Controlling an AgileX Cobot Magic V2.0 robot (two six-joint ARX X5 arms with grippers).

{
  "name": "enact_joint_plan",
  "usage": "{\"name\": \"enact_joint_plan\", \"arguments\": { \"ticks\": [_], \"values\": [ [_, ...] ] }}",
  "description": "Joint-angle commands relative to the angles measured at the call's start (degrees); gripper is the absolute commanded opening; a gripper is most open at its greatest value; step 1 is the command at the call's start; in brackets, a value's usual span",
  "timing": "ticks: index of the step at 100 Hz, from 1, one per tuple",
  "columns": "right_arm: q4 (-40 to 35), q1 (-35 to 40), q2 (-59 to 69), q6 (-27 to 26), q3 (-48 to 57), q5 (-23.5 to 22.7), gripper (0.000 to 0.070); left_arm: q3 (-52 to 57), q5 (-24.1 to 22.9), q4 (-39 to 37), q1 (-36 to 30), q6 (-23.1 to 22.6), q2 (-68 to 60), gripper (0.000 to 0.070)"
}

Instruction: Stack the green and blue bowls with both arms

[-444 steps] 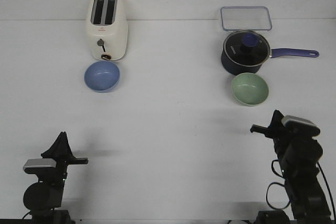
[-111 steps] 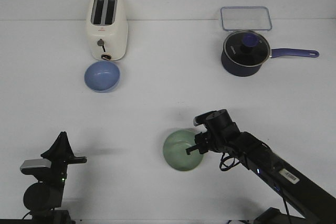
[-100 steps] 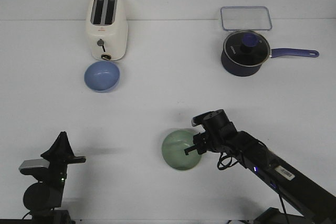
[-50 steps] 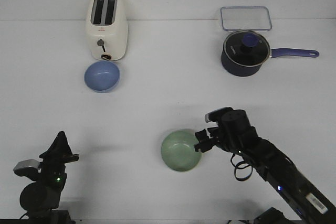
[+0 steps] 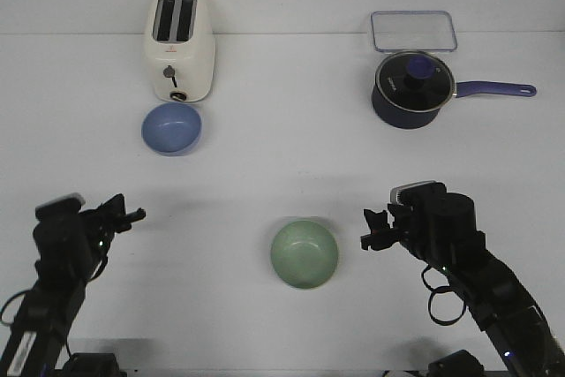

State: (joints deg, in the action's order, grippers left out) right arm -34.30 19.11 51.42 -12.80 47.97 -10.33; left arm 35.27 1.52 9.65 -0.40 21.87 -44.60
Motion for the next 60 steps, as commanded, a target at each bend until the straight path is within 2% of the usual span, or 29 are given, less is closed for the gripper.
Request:
{"name": "enact_joint_plan", "arguments": {
  "ticks": [1,13,17,30,36,42,60],
  "values": [
    [0.2,0.3,0.4,1.5,0.9,-0.1,0.0356,5.9,0.2,1.2,0.1,-6.6,-9.5,0.0014],
    [-0.2,0.3,0.4,2.0,0.9,-0.1,0.0356,14.8,0.2,3.1,0.1,-8.5,-21.0,0.0039],
    [-0.3,0.3,0.4,2.2,0.9,-0.1,0.0356,17.2,0.2,3.4,0.1,-9.2,-24.3,0.0099],
    [-0.4,0.3,0.4,2.4,0.9,-0.2,0.0356,24.4,0.2,5.0,0.1,-10.3,-33.6,0.0359],
    [-0.4,0.3,0.4,2.4,0.9,-0.2,0.0356,27.7,0.2,6.2,0.3,-10.4,-37.3,0.0435],
    [-0.4,0.3,0.4,2.4,0.9,-0.2,0.0356,30.7,0.5,6.9,0.5,-10.5,-40.6,0.0474],
    [-0.4,0.3,0.4,2.4,0.9,-0.2,0.0356,38.4,2.9,7.6,1.7,-10.4,-49.1,0.0474]
  ]
}}
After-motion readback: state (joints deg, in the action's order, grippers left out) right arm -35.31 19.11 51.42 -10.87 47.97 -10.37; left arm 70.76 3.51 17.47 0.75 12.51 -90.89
